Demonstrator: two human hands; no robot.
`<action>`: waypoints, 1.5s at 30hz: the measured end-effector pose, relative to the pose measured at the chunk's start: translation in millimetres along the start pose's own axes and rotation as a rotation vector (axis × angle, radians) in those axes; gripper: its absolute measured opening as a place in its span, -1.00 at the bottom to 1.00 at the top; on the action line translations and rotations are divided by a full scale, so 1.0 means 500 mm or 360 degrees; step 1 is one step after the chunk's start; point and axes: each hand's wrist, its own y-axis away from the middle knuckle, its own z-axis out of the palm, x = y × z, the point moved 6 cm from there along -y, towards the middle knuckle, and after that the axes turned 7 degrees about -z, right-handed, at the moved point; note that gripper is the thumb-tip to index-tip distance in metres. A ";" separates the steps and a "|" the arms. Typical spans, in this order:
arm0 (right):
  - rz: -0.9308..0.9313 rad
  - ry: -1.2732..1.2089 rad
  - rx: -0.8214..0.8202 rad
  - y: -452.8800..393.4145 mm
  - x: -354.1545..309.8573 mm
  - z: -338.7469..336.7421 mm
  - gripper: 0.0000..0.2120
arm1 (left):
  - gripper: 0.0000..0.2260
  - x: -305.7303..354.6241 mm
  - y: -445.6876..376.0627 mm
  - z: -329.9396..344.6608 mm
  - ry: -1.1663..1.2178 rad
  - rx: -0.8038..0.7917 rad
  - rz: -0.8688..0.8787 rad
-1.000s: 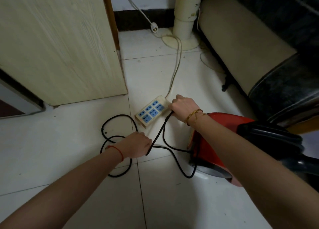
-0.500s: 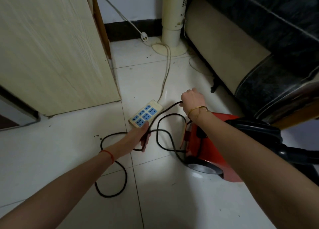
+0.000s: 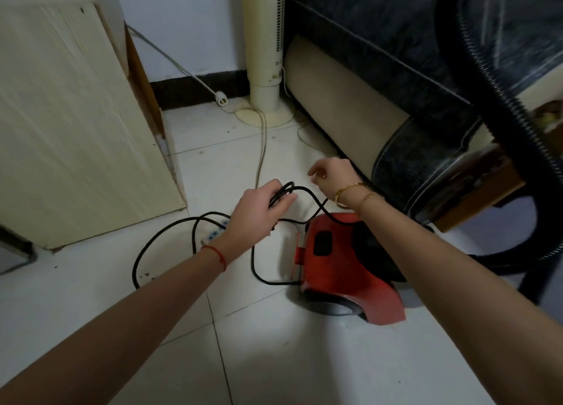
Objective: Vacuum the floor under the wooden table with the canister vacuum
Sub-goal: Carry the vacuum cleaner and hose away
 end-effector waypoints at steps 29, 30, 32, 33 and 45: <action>-0.0032 0.0553 0.1131 0.300 0.093 -0.488 -0.29 | -0.04 0.322 -0.056 0.284 -0.1047 -0.0689 0.0600; 0.0000 0.0584 0.1099 0.302 0.103 -0.487 -0.25 | -0.02 0.324 -0.055 0.293 -0.1076 -0.0689 0.0614; 0.0068 0.0655 0.1045 0.308 0.122 -0.484 -0.19 | -0.05 0.331 -0.047 0.310 -0.1132 -0.0717 0.0642; 0.0099 0.0680 0.1030 0.312 0.132 -0.483 -0.18 | -0.10 0.334 -0.043 0.318 -0.1167 -0.0732 0.0660; 0.0597 0.0388 0.1072 0.346 0.293 -0.515 0.04 | -0.32 0.342 -0.033 0.373 -0.1483 -0.0716 0.0731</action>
